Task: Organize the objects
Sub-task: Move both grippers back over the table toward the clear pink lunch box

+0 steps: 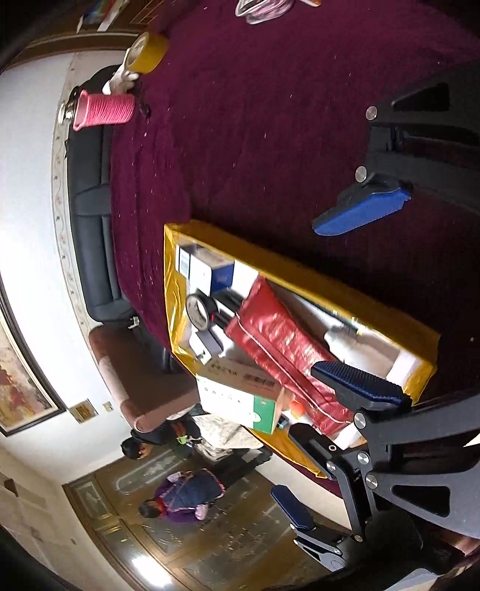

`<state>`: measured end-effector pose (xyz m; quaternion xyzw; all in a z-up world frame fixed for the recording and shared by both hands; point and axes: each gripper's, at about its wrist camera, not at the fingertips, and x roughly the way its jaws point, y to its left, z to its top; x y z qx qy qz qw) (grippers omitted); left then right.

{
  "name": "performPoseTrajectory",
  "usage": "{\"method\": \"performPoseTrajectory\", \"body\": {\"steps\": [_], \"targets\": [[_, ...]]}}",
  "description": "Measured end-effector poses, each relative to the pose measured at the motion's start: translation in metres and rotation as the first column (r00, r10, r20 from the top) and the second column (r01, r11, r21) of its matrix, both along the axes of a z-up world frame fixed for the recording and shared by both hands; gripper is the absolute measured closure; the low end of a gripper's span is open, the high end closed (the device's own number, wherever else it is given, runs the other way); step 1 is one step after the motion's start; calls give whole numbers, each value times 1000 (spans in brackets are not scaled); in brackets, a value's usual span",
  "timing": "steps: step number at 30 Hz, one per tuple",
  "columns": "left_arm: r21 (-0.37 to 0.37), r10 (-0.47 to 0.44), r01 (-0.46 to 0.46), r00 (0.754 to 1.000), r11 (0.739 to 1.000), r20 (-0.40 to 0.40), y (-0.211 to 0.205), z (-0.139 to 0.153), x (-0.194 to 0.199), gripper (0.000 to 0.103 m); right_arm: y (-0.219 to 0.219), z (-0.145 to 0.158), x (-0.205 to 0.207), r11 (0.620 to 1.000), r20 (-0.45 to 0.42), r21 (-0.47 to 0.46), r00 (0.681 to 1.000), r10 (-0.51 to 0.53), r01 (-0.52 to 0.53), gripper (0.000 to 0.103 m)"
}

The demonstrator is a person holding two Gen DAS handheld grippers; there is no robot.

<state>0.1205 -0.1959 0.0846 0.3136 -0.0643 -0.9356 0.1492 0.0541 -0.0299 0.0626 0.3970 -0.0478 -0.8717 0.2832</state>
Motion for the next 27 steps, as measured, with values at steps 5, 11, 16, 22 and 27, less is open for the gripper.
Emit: {"method": "performPoseTrajectory", "body": {"steps": [5,11,16,22,27], "targets": [[-23,-29,29,1000,999,5,18,4,-1,11,19,-1,0,999,7,-24,1000,-29,29,25],[-59,-66,66,998,996,6,42,10,-4,11,39,0,-1,997,8,-50,999,-51,51,24],[-99,-102,104,995,990,18,67,12,-8,11,57,0,-1,994,8,-77,997,-74,74,22],[-137,-148,152,988,979,39,92,12,-13,11,81,-1,-6,987,20,-112,994,-112,113,20],[-154,-187,195,980,969,69,115,7,-20,11,96,-3,-11,981,37,-137,991,-132,135,20]]}}
